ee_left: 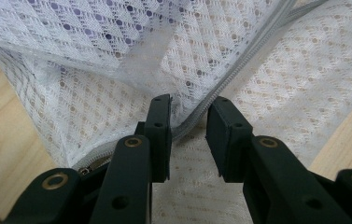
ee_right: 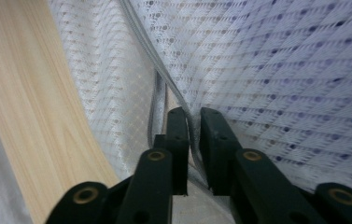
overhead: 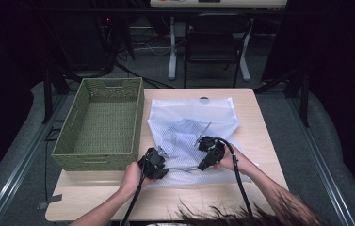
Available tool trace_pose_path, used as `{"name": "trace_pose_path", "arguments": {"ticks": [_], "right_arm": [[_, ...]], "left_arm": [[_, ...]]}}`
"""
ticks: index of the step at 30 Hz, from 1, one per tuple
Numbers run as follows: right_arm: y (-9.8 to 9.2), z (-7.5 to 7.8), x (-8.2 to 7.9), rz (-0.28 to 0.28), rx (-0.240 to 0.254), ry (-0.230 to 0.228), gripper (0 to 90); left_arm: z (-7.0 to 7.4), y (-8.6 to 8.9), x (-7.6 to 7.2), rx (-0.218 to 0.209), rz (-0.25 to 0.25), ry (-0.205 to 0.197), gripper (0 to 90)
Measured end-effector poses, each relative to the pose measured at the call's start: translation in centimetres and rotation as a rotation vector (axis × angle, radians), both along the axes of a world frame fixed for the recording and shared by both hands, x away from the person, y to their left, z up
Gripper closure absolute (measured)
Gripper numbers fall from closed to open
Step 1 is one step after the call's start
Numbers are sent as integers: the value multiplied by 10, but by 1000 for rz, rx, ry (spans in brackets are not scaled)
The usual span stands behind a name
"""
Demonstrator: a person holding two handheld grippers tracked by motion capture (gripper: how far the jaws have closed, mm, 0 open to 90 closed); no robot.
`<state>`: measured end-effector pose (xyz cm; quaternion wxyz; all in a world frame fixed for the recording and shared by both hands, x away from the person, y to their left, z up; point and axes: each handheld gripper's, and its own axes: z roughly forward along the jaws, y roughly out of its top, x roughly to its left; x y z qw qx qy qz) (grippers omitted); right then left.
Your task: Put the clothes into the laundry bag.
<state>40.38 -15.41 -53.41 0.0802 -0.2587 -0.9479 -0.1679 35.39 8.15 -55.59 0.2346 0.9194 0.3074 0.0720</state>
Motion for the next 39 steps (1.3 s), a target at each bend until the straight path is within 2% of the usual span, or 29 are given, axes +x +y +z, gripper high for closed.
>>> {"name": "trace_pose_path", "arguments": {"ticks": [1,2,3,4,8,9,10,11,12,13,16,20,24,26,27,30,35,36,37,39], "right_arm": [[0,0,0,0,0,0,804],[0,0,0,4,0,8,744],[0,0,0,4,0,8,744],[0,0,0,9,1,13,708],[-1,8,0,20,22,38,505],[-2,14,-1,22,42,35,431],[-3,18,-1,19,51,35,397],[-3,18,-1,19,51,35,397],[-5,25,-1,17,70,26,309],[-5,25,-1,17,70,26,309],[-9,34,0,1,83,-8,195],[-14,46,1,-32,101,-59,97],[-15,53,0,-50,108,-92,39],[-18,58,-4,-65,124,-133,4],[-18,58,-4,-65,124,-133,4],[-31,64,-10,-102,145,-171,0],[-45,70,-14,-126,164,-211,0],[-52,72,-18,-142,172,-241,0],[-52,72,-18,-142,172,-241,0],[-63,74,-22,-153,159,-275,0]], "left_arm": [[0,0,0,0,0,0,678],[1,0,1,-10,-1,3,650],[1,0,1,-10,-1,3,633],[2,1,1,-18,-3,5,633],[9,2,0,-44,10,-3,494],[11,2,0,-53,13,-5,439],[15,3,0,-73,6,-1,415],[15,3,0,-73,6,-1,393],[18,4,0,-90,9,-7,361],[18,4,0,-90,9,-7,342],[25,4,0,-111,7,-14,307],[36,6,1,-136,24,-41,240],[49,12,-1,-164,36,-59,199],[55,18,-5,-172,37,-66,173],[58,21,-6,-179,44,-69,173],[70,33,-14,-201,56,-95,153],[80,48,-23,-212,73,-110,150],[82,52,-25,-215,79,-111,148],[83,56,-28,-215,87,-117,148],[85,63,-33,-210,98,-119,145]]}}
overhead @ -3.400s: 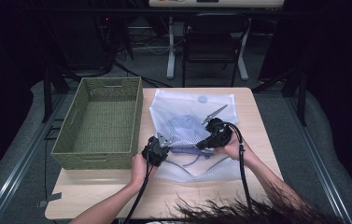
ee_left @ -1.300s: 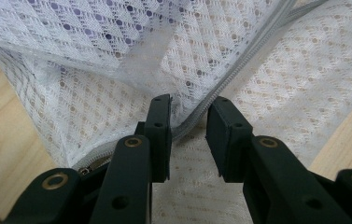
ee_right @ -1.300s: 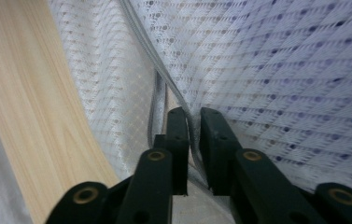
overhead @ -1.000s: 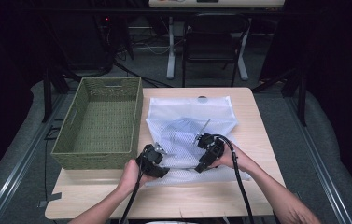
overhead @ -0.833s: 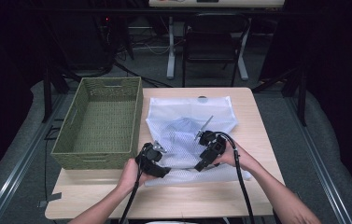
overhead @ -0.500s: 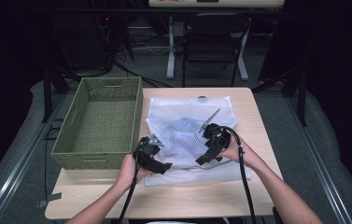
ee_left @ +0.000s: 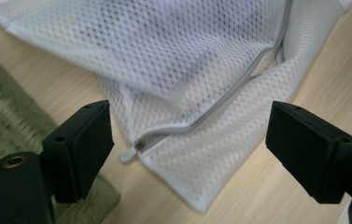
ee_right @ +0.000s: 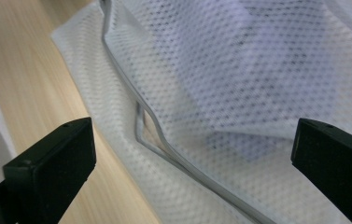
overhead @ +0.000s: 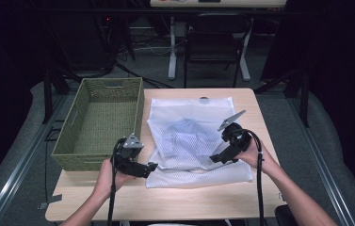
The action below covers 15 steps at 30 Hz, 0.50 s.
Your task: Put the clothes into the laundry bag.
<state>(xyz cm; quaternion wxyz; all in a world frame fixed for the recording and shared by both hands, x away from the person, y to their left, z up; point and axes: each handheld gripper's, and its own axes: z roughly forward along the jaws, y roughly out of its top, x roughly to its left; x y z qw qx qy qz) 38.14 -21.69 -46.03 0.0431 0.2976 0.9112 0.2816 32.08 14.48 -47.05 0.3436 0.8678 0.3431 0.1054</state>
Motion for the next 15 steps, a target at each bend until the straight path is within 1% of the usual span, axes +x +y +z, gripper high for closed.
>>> {"name": "trace_pose_path", "arguments": {"ticks": [1,2,3,4,5,6,10,11,14,15], "right_arm": [[-4,0,-1,-4,-1,-6,0],[-4,0,-1,-4,-1,-6,0],[-8,0,-3,-21,4,-11,0],[-16,1,-7,-41,5,-28,0],[-21,0,-8,-56,7,-31,0],[-21,0,-8,-56,7,-31,0],[-37,-4,-14,-104,13,-41,0],[-42,-5,-16,-118,23,-43,0],[-55,-13,-20,-150,20,-33,0],[-62,-19,-23,-178,19,-24,0]], "left_arm": [[2,7,-6,3,16,-9,144],[2,7,-6,3,16,-9,143],[2,11,-8,2,23,-9,143],[3,15,-11,-1,34,-11,138],[2,24,-16,-1,56,-9,138],[2,24,-16,-1,56,-9,134],[-1,43,-26,1,104,1,125],[-3,47,-28,-6,122,0,123],[-9,62,-35,-17,168,7,114],[-10,67,-37,-17,177,17,104]]}}
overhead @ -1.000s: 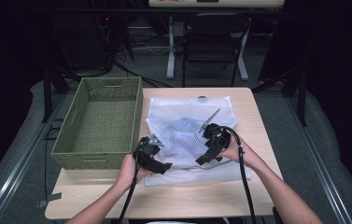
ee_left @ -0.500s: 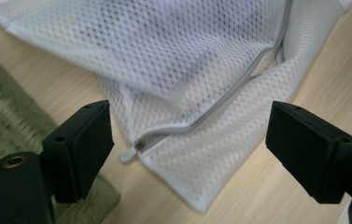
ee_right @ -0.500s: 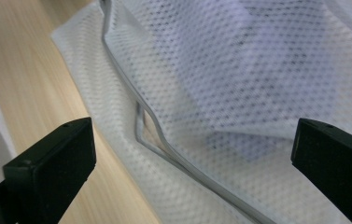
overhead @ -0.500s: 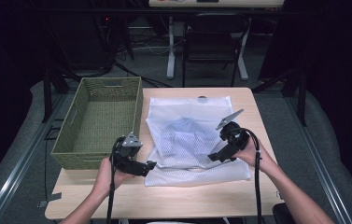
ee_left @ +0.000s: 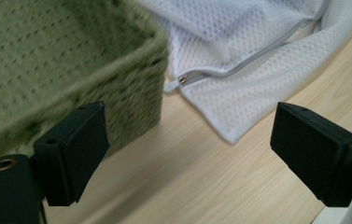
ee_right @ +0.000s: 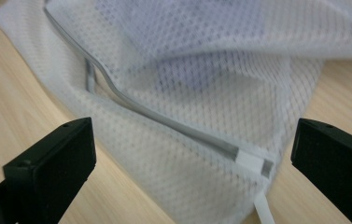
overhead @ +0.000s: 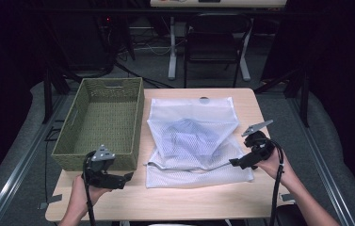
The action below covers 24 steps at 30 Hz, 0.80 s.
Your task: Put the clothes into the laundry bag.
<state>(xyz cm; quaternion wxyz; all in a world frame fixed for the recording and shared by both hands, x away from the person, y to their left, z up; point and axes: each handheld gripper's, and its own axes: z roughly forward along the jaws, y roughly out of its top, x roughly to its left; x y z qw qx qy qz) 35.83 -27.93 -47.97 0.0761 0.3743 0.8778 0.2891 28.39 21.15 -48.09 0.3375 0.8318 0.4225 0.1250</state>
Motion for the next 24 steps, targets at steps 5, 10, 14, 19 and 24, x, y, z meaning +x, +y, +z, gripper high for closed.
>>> {"name": "trace_pose_path", "arguments": {"ticks": [5,10,14,19,24], "right_arm": [[-17,-10,-6,-60,14,6,0],[-37,-24,-15,-156,16,-13,0],[-47,-29,-18,-207,53,8,0],[-54,-41,-19,-260,44,34,0],[-51,-50,-19,-272,-34,46,0]], "left_arm": [[-11,20,-8,6,71,20,81],[-21,37,-12,2,138,35,53],[-28,47,-14,18,191,64,29],[-34,54,-15,33,240,78,9],[-39,59,-14,32,254,110,1]]}}
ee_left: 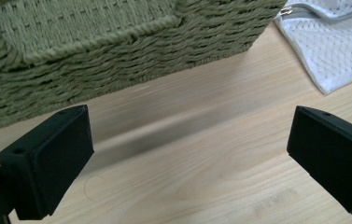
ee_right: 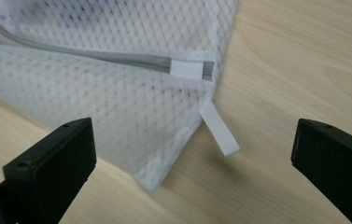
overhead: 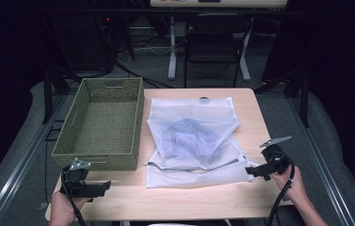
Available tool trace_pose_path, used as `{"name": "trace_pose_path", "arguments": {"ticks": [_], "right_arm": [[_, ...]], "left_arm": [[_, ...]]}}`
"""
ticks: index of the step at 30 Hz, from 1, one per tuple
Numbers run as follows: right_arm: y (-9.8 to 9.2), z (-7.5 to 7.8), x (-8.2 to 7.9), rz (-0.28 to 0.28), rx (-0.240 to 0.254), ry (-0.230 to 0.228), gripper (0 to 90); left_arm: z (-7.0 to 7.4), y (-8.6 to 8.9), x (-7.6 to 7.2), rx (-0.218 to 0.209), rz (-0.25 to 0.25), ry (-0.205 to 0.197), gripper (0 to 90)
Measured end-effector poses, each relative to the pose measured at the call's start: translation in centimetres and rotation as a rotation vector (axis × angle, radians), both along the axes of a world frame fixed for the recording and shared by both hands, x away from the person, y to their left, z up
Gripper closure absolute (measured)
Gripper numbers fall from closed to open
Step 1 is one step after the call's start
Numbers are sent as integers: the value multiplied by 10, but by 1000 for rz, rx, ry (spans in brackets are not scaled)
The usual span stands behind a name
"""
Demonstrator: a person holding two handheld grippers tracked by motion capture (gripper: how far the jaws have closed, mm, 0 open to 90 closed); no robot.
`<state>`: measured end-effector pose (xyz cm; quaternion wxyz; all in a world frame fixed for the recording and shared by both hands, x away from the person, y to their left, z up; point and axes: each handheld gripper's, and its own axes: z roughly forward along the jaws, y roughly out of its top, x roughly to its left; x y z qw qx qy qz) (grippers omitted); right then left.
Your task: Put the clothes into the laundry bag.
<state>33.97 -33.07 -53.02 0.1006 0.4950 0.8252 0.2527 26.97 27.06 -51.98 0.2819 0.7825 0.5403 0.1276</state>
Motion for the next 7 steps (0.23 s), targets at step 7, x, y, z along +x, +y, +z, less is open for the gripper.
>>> {"name": "trace_pose_path", "arguments": {"ticks": [7], "right_arm": [[-3,-4,3,-12,-25,23,0]], "left_arm": [[-5,3,4,-2,3,22,0]]}}
